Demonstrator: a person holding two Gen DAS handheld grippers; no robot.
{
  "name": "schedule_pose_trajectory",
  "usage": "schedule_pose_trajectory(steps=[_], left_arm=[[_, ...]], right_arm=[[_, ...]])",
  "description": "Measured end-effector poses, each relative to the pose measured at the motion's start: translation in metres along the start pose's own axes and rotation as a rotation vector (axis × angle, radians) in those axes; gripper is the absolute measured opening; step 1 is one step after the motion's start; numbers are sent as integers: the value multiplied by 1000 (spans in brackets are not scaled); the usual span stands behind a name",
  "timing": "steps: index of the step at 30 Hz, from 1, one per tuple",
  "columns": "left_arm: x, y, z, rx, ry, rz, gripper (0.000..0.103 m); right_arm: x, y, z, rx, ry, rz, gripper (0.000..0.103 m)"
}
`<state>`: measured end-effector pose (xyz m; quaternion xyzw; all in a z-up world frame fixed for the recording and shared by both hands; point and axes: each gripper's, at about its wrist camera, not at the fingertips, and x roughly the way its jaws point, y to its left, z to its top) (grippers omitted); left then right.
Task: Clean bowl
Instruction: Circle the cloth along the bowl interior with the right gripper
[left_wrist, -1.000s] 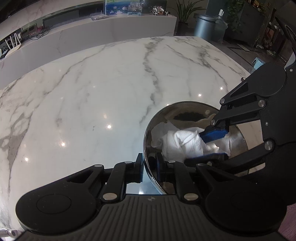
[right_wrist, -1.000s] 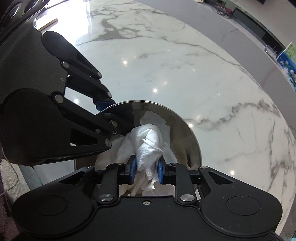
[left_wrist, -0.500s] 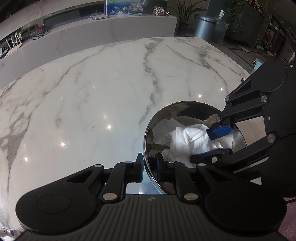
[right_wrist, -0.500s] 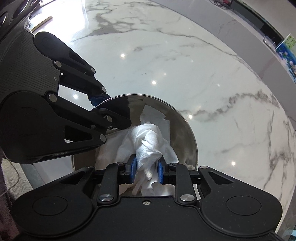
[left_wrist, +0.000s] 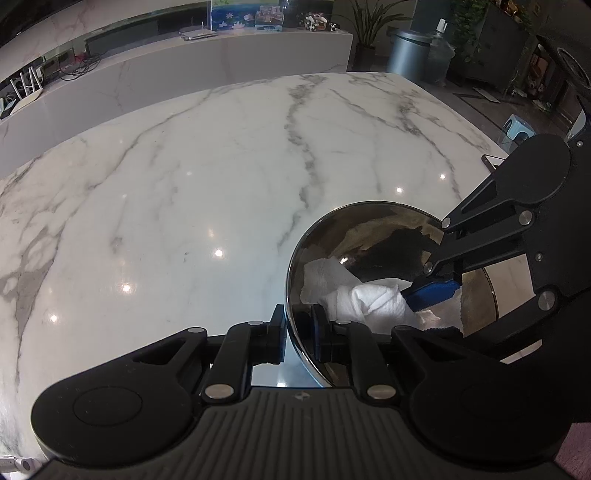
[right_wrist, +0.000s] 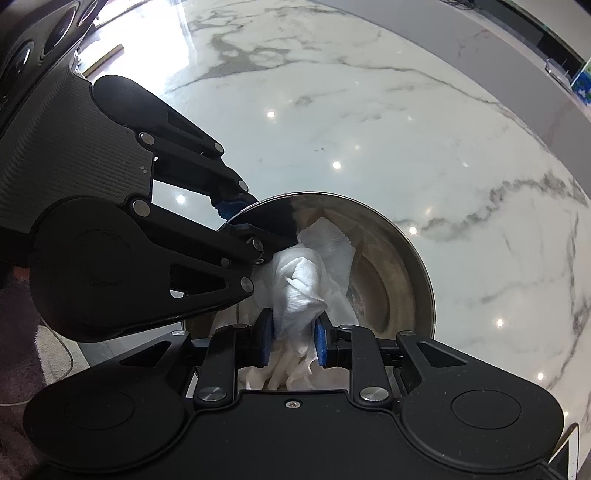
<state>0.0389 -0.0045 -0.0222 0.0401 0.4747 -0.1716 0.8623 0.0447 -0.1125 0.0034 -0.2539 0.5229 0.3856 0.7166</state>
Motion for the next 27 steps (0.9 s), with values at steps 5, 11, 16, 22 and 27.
schedule_pose_trajectory(steps=[5,11,16,22,27], left_arm=[[0,0,0,8,0,2,12],[0,1,0,5,-1,5,12],[-1,2,-1,3,-2,7,12],[-1,3,-1,-5,-1,4,12],[-1,4,0,-13,0,1,12]], right_arm=[[0,2,0,2,-14,-14,21],[-2,4,-1,7,-36,-25,21],[1,-3,1,16,-44,-40,21],[5,-9,4,-9,-32,-111,21],[1,-16,0,-8,-26,-141,21]])
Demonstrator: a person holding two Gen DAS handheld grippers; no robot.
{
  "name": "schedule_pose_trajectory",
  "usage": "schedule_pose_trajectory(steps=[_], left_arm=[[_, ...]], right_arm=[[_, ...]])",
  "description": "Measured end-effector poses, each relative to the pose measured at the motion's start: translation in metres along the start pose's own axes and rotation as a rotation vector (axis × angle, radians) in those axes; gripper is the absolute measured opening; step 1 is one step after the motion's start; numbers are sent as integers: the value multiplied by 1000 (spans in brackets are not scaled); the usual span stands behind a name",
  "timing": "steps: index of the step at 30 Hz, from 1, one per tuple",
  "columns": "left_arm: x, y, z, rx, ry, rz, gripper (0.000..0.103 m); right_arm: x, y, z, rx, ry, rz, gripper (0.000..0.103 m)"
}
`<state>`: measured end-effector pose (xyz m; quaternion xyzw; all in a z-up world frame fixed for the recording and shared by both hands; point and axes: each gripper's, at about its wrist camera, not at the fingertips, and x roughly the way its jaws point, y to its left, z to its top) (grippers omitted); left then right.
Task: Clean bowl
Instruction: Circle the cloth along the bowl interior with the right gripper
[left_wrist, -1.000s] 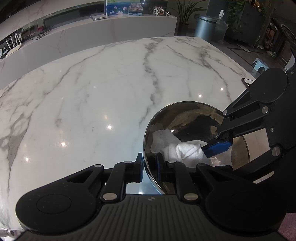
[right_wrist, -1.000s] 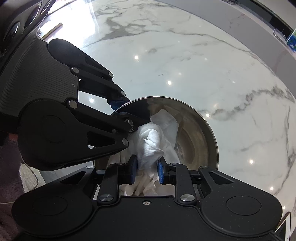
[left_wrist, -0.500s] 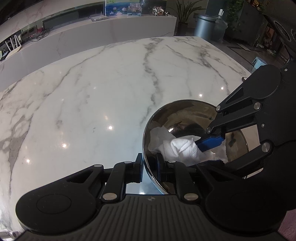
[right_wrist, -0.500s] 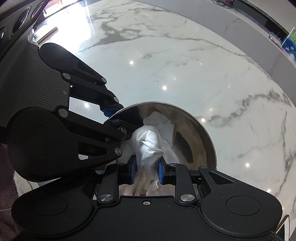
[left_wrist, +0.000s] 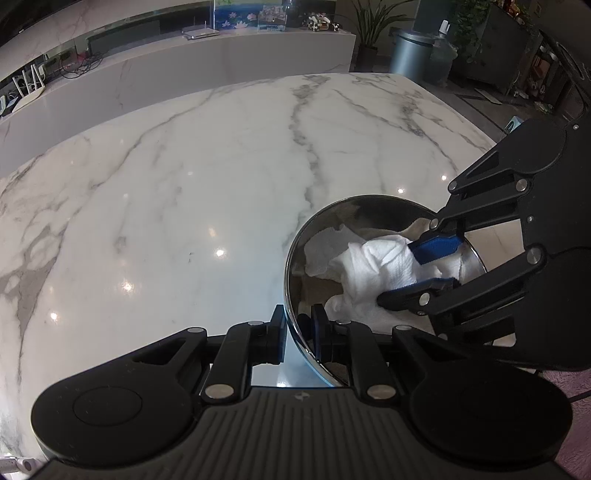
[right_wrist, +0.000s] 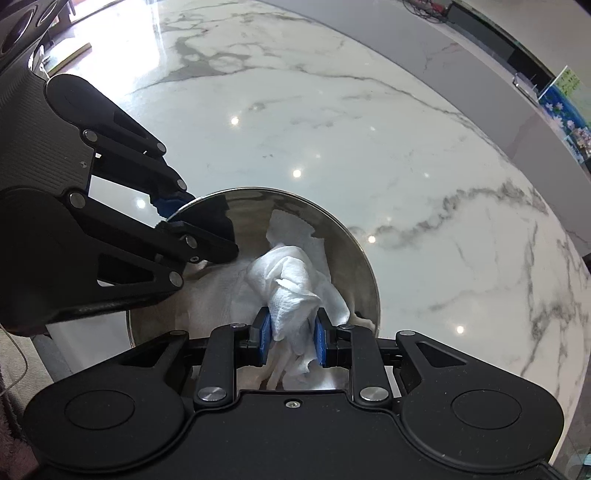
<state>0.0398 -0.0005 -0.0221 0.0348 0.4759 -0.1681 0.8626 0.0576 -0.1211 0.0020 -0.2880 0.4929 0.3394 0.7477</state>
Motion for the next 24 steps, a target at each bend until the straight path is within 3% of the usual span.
schedule_pose_trajectory(steps=[15,18,24], left_arm=[[1,5,-1,-59,10,10,23],[2,3,-2,-79,35,-30,34],[-1,1,-2,-76,52,-46,34]], right_arm=[[2,-7,-3,23,-4,13,21],[3,-9,-2,55,1,14,21],[3,-13,-4,84,-5,1,22]])
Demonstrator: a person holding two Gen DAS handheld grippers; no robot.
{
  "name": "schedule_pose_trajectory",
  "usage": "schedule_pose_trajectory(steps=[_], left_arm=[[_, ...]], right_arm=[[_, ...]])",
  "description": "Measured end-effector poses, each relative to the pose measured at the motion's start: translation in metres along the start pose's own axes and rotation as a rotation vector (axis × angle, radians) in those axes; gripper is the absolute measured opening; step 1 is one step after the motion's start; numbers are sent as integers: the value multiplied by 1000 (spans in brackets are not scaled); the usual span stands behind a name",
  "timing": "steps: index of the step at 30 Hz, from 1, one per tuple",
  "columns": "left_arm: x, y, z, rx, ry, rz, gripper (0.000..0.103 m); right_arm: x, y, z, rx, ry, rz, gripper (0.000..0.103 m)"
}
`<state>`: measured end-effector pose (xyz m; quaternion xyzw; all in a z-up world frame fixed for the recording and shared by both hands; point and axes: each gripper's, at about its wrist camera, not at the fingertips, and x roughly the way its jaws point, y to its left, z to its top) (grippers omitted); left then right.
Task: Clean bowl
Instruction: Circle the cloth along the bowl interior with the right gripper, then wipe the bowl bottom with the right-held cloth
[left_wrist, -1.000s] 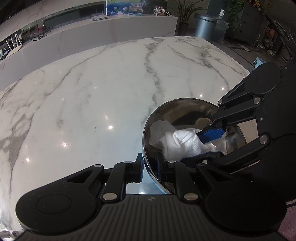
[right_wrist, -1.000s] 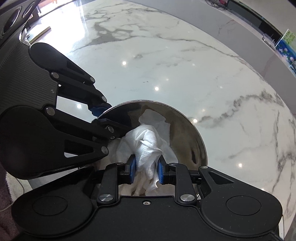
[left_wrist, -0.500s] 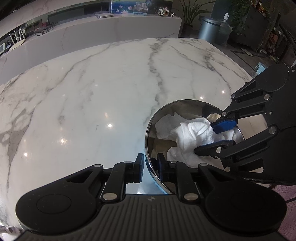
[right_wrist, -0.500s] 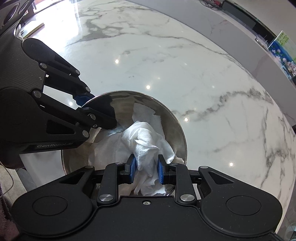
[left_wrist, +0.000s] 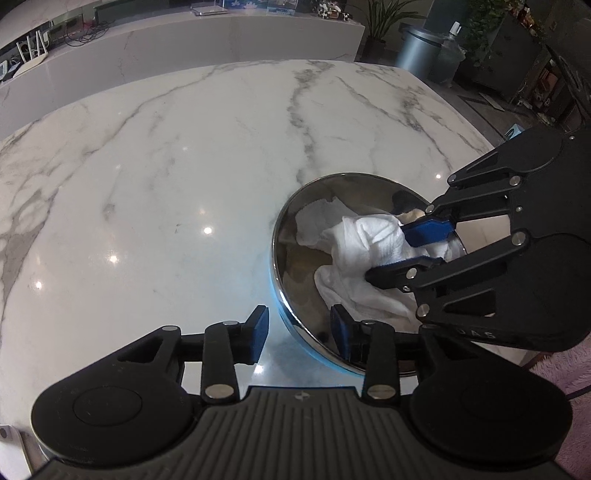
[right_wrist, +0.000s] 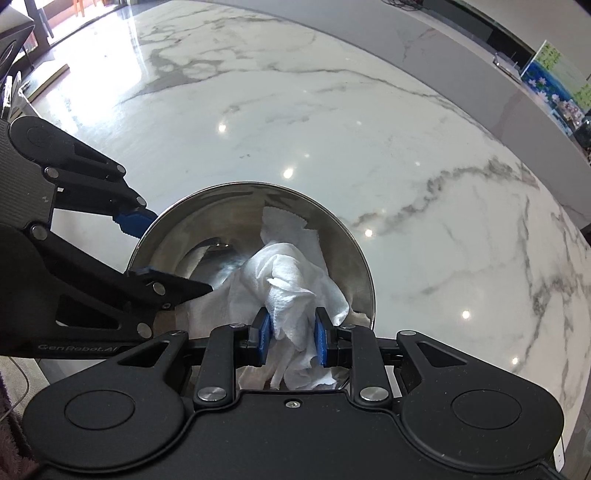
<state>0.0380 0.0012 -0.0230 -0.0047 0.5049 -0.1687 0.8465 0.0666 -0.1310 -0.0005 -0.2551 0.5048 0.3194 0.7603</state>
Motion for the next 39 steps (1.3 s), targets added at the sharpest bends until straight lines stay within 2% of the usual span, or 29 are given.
schedule_pose_trajectory(steps=[3,6,11,16,20,28,39], left_arm=[[-1,0,0,17,-9,6,26],[-1,1,2,21,-17,6,22],[0,4,3,17,-23,7,14],[1,4,3,28,-25,13,14],[1,2,3,58,-28,12,14],[0,0,1,113,-33,30,14],[0,-2,0,111,-30,30,14]], right_arm=[[0,2,0,-7,5,-3,22],[-1,3,1,-13,19,1,22],[-2,7,-1,-41,59,64,23],[-3,11,-4,-66,51,182,23],[-2,12,-5,-70,12,214,23],[-2,16,-4,-108,-47,180,22],[-1,4,0,-84,6,76,22]])
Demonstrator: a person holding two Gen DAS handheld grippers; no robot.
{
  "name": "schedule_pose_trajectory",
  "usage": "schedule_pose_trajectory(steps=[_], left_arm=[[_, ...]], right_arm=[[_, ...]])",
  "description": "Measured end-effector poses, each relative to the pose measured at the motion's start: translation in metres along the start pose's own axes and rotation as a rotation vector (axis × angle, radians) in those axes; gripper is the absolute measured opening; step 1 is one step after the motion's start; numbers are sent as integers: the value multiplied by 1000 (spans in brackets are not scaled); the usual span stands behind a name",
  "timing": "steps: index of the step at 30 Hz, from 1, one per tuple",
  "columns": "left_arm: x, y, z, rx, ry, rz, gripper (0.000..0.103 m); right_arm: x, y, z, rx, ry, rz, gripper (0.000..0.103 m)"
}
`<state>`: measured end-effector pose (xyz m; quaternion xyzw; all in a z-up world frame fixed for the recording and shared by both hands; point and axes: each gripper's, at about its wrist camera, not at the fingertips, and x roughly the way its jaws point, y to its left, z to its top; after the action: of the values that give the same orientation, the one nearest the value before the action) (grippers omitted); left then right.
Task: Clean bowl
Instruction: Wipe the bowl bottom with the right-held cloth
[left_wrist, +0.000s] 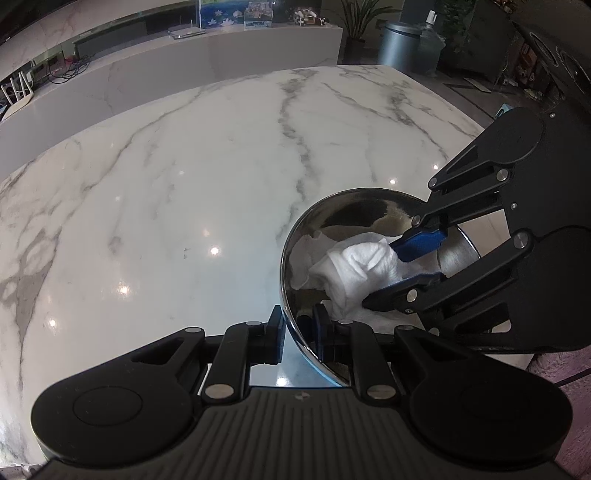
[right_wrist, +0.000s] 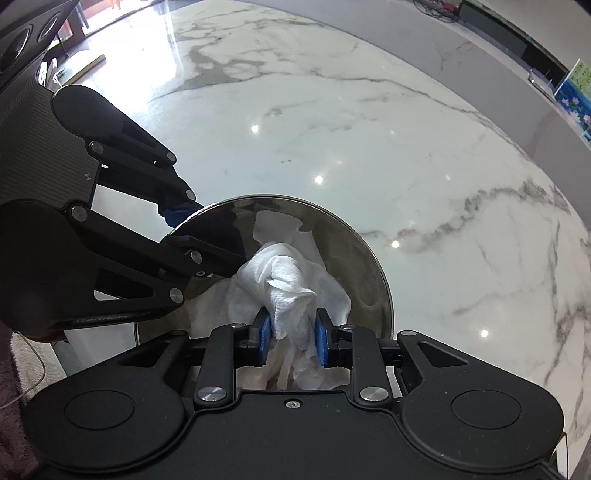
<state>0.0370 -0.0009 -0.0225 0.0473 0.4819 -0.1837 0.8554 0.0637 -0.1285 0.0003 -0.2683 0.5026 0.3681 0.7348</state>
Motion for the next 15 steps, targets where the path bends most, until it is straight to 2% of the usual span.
schedule_pose_trajectory(steps=[9,15], left_arm=[[2,-3,1,-16,-8,7,14],[1,-3,0,-15,-12,6,14]], right_arm=[[-1,6,2,-71,110,19,23],[0,5,-1,-44,76,58,23]])
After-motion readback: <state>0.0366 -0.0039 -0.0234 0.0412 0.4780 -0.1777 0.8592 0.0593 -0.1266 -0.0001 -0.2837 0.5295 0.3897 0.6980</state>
